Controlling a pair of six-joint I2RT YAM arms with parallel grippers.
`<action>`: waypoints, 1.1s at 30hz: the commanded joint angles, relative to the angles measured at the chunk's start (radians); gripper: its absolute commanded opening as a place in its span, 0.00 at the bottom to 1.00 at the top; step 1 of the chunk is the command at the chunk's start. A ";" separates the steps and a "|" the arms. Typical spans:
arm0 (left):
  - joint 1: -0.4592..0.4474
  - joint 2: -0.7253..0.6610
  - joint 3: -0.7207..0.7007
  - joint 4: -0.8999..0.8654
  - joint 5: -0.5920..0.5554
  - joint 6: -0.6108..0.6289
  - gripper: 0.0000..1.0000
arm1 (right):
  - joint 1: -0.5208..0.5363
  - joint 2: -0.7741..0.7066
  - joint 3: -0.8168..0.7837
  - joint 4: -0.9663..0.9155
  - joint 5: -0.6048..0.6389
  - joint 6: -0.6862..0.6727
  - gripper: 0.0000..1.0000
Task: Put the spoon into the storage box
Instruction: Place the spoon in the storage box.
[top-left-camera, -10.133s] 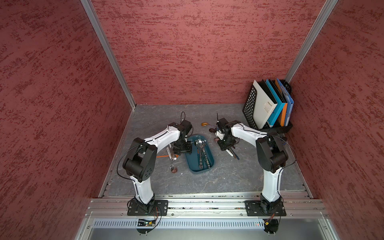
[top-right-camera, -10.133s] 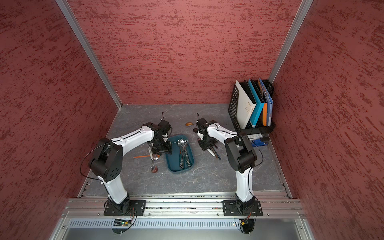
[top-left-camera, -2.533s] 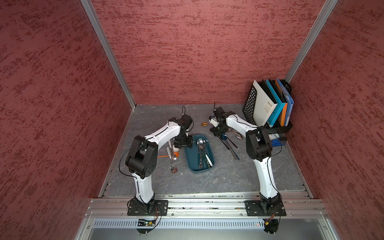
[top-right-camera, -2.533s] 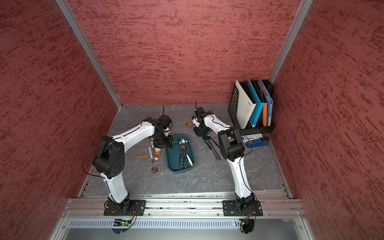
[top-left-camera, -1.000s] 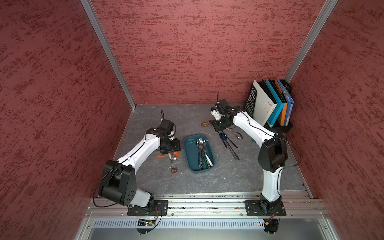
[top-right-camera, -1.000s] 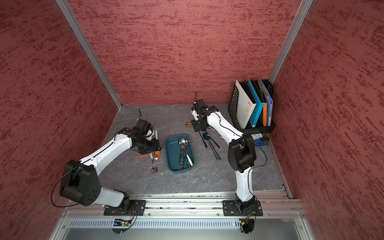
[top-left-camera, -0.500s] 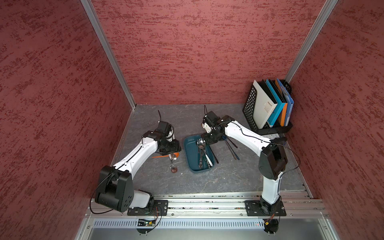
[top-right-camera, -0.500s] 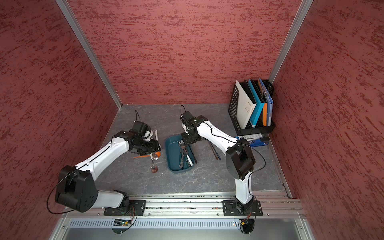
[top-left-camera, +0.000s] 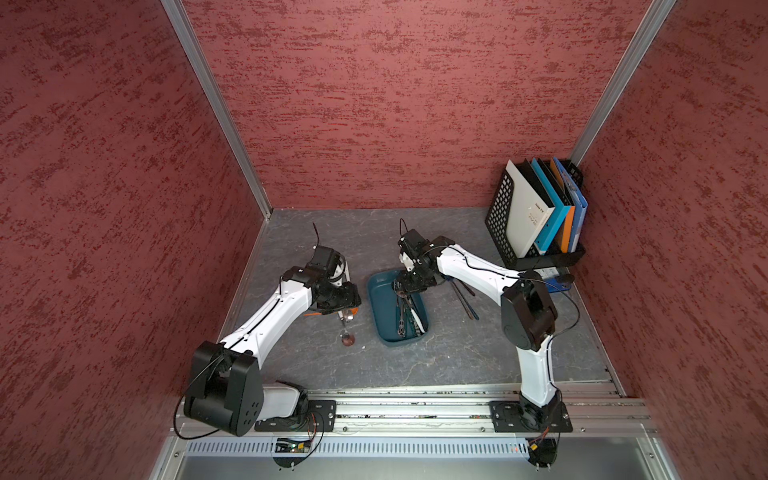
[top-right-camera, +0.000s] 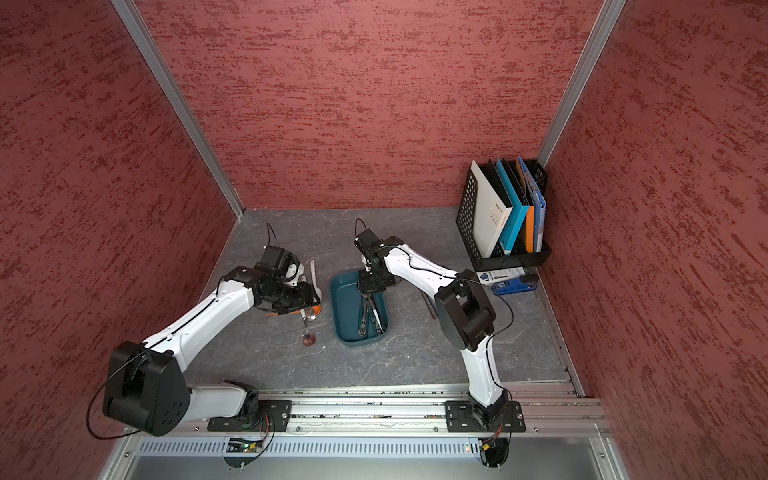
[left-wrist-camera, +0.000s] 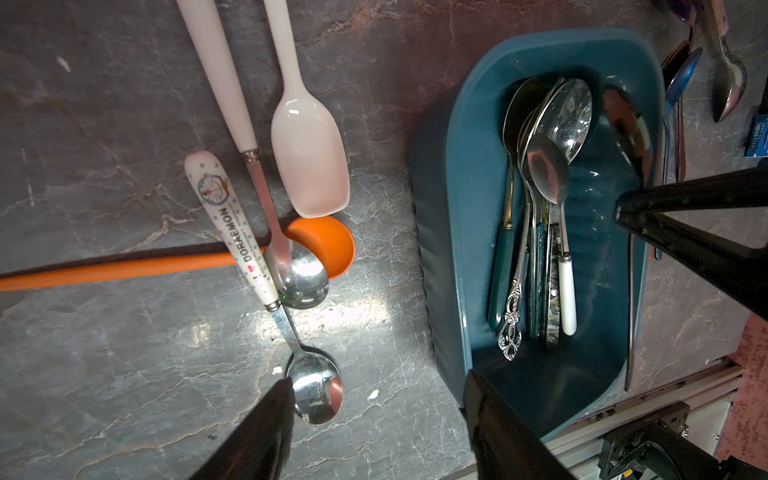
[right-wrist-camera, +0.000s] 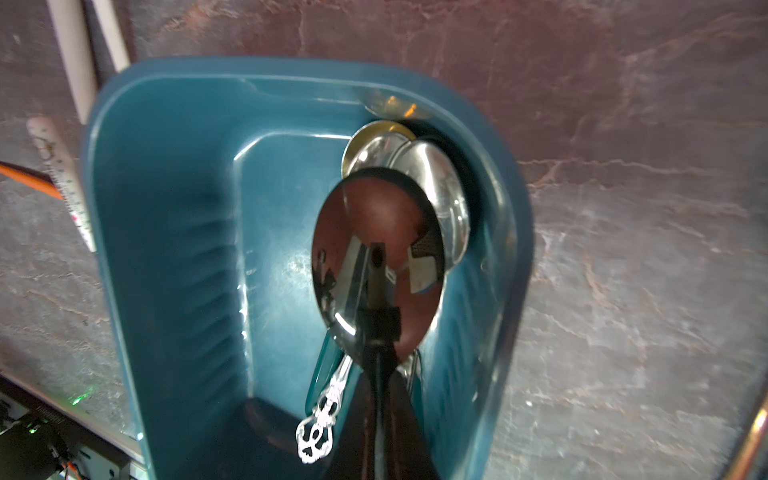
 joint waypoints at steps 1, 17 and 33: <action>0.005 -0.012 -0.009 0.011 0.003 0.004 0.68 | 0.008 0.020 0.032 0.014 -0.006 0.012 0.01; 0.002 0.024 -0.002 0.008 0.011 -0.003 0.68 | 0.007 0.096 0.029 0.007 -0.015 0.012 0.05; -0.031 0.047 0.052 -0.025 -0.019 -0.018 0.68 | 0.006 0.132 0.071 -0.003 -0.025 0.013 0.06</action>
